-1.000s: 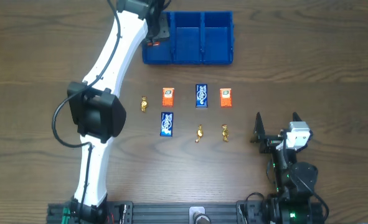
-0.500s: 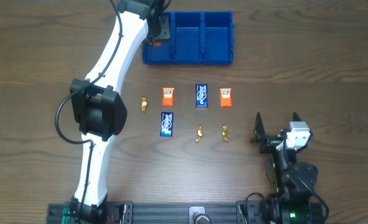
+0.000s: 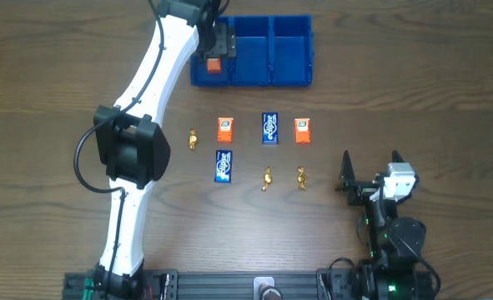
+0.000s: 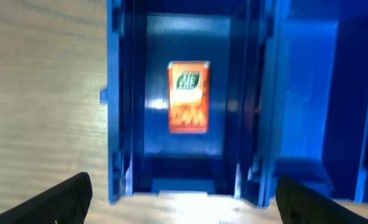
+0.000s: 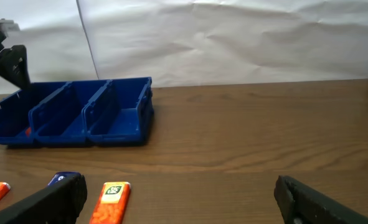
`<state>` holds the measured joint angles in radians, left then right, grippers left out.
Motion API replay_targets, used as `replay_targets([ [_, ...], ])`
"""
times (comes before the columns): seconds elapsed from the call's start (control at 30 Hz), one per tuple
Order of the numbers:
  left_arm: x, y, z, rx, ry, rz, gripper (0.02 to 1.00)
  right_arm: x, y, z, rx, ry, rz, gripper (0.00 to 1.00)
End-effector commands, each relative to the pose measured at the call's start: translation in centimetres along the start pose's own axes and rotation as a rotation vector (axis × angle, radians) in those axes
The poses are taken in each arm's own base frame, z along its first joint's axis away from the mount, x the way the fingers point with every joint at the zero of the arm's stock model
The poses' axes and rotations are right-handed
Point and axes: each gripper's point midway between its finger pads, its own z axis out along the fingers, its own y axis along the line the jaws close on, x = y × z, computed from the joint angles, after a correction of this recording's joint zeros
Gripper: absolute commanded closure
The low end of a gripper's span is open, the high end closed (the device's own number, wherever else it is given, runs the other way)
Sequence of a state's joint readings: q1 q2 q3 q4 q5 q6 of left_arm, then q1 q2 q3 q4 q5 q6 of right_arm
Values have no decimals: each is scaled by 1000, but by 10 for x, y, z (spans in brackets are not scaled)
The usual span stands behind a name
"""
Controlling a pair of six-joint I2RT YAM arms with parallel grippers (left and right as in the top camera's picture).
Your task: Sort Candies Into Trays
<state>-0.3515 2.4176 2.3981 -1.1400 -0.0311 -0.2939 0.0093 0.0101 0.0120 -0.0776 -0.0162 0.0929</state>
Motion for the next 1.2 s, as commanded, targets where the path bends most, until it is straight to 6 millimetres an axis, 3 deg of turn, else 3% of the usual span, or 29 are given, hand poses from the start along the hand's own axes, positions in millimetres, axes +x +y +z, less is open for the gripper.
replay_targets([
  [0.03, 29, -22, -42, 25, 52, 28, 97, 1, 0, 0, -3, 0, -15, 3],
  [0.13, 64, -36, -54, 10, 99, 44, 110, 1, 0, 0, -3, 0, -15, 3],
  [0.23, 100, -49, -50, 13, 104, 57, 117, 1, 0, 0, -3, 0, -15, 3],
  [0.4, 156, -47, -21, 21, 136, 36, 119, 1, 0, 0, -3, 0, -15, 3],
  [0.53, 182, -36, 3, -3, 180, 30, 128, 1, 0, 0, -3, 0, -15, 3],
  [0.77, 190, -22, 24, -22, 200, 17, 143, 1, 0, 0, -3, 0, -15, 3],
  [1.2, 193, -26, 53, -1, 224, 40, 163, 1, 0, 0, -3, 0, -15, 3],
])
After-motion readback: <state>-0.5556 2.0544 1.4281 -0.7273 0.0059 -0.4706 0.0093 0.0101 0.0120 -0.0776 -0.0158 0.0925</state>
